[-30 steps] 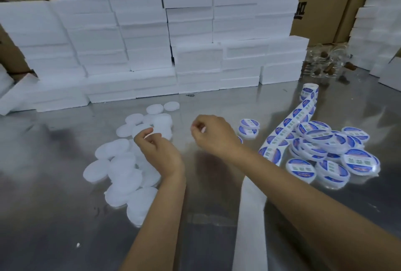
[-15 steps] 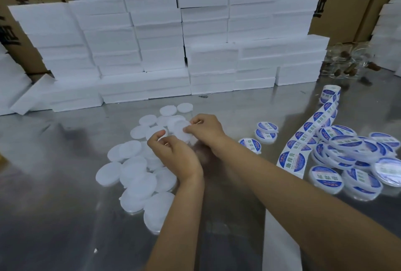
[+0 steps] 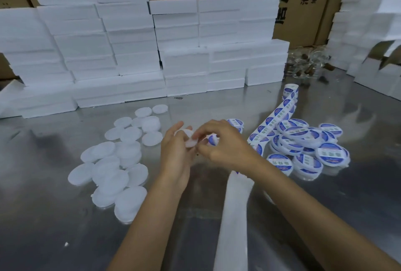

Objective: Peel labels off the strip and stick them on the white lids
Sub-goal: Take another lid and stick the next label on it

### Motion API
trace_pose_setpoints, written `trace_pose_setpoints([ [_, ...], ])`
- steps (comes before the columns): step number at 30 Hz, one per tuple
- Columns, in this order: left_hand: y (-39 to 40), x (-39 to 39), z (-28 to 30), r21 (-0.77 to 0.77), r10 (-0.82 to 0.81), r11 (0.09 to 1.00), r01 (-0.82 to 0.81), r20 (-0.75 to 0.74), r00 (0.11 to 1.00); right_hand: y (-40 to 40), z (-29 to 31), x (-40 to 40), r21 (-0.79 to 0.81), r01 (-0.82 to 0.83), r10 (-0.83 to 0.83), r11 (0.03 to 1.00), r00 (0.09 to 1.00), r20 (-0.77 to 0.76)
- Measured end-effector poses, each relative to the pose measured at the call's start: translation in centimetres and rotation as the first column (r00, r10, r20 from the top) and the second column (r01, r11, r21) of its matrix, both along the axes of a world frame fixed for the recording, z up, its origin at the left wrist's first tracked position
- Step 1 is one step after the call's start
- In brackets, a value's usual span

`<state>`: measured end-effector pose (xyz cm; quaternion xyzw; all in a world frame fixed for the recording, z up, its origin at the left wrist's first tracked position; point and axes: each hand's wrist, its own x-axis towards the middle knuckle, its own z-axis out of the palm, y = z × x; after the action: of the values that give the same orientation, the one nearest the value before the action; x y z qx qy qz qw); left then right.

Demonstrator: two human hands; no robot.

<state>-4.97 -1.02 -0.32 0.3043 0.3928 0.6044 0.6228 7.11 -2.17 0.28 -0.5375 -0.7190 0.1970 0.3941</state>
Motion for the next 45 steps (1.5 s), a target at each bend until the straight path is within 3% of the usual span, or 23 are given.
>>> trace_pose_setpoints([
  [2, -0.5, 0.2, 0.0, -0.009, -0.036, 0.999, 0.035, -0.058, 0.998, -1.2, -0.3, 2.7, -0.024, 0.058, -0.057, 0.998, 0.998, 0.026],
  [5, -0.8, 0.3, 0.0, -0.007, -0.068, 0.998, 0.068, -0.130, 0.989, -2.7, -1.3, 6.9, -0.074, 0.252, -0.234, 0.965, 0.951, 0.200],
  [8, -0.8, 0.6, -0.3, -0.003, -0.096, 0.995, 0.097, -0.206, 0.974, -3.6, -2.5, 8.4, -0.199, 0.249, -0.188, 0.948, 0.941, 0.283],
  [13, -0.6, 1.3, -1.1, 0.008, -0.127, 0.991, 0.135, -0.290, 0.949, -3.3, -3.4, 7.4, -0.152, 0.190, -0.148, 0.970, 0.957, 0.251],
  [22, 0.0, 1.6, -1.9, 0.010, -0.127, 0.990, 0.138, -0.333, 0.934, -3.2, -4.2, 6.3, -0.068, 0.250, -0.227, 0.966, 0.944, 0.239],
  [29, 0.1, 1.9, -1.9, 0.097, -0.103, 0.986, 0.138, -0.298, 0.949, -4.3, -3.7, 5.8, -0.050, 0.215, -0.206, 0.975, 0.968, 0.146],
  [39, -0.4, 2.6, -1.5, 0.088, -0.317, 0.939, 0.332, -0.150, 0.937, -5.1, -2.8, 5.1, -0.318, 0.065, -0.063, 0.946, 0.998, 0.017],
  [42, -0.6, 2.9, -1.4, 0.053, -0.330, 0.939, 0.340, -0.142, 0.933, -5.3, -2.3, 4.9, -0.296, 0.048, -0.089, 0.954, 0.988, -0.127],
  [45, -0.5, 2.8, -1.2, 0.032, -0.335, 0.940, 0.340, -0.107, 0.936, -5.5, -1.5, 5.0, -0.227, 0.041, -0.135, 0.973, 0.899, -0.417],
])
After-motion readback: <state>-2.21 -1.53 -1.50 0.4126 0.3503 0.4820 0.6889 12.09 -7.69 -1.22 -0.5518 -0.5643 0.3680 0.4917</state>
